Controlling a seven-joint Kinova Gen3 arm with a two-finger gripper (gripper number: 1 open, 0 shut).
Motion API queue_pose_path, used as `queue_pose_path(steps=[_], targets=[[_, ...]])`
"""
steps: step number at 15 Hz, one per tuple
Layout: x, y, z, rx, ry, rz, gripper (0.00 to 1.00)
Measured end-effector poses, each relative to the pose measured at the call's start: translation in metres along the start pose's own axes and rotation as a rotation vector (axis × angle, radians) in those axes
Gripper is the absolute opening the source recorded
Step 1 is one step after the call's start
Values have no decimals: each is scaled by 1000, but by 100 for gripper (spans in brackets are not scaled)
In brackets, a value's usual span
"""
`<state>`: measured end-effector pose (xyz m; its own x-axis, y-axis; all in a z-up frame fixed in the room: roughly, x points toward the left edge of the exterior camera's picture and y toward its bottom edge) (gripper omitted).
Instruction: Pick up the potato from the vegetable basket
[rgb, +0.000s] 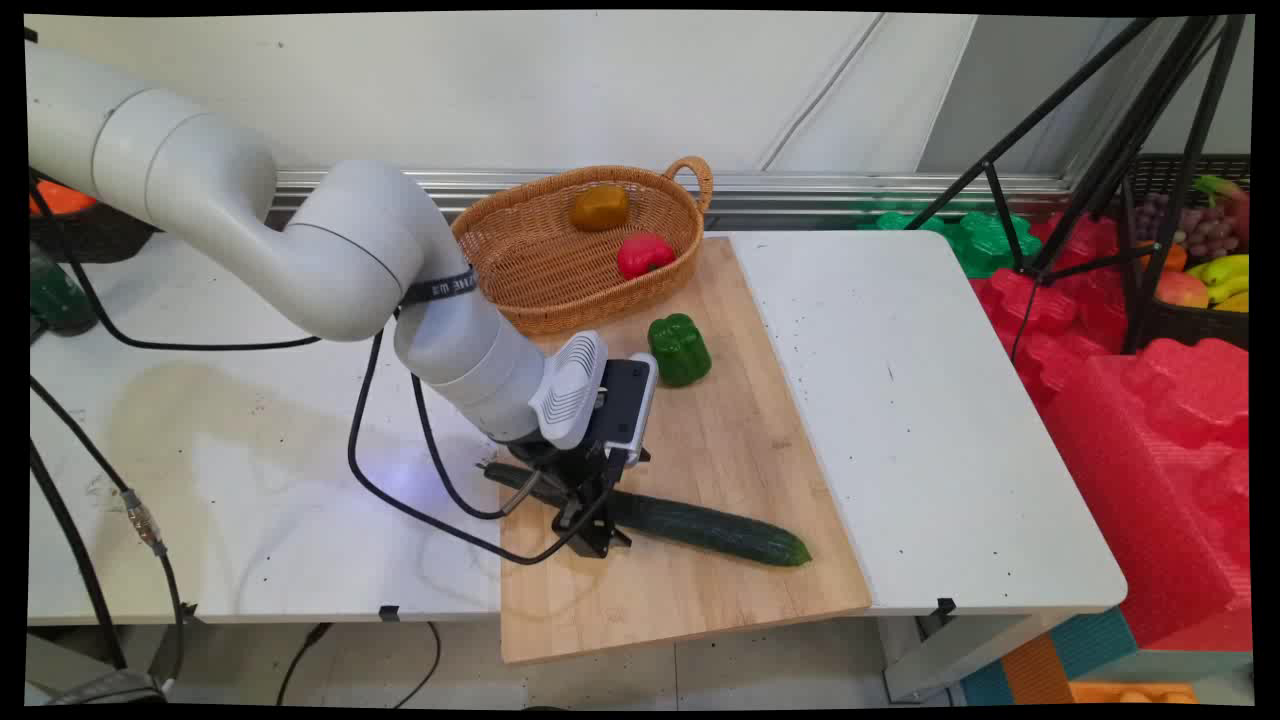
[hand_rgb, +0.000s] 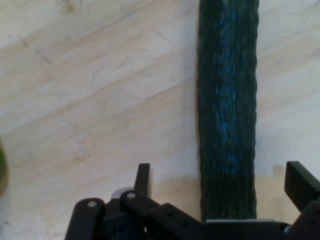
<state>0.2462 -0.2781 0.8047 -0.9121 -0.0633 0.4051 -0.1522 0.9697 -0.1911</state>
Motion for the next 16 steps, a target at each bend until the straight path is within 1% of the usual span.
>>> queue_pose_path(steps=[5, 8, 13, 15, 16], targets=[[2, -2, -11, 13, 31, -18, 100], [4, -3, -25, 27, 58, -36, 100], [3, -10, -71, 74, 128, -84, 100], [-2, -16, -88, 93, 155, -119, 100], [-7, -20, -101, 110, 174, -149, 100]])
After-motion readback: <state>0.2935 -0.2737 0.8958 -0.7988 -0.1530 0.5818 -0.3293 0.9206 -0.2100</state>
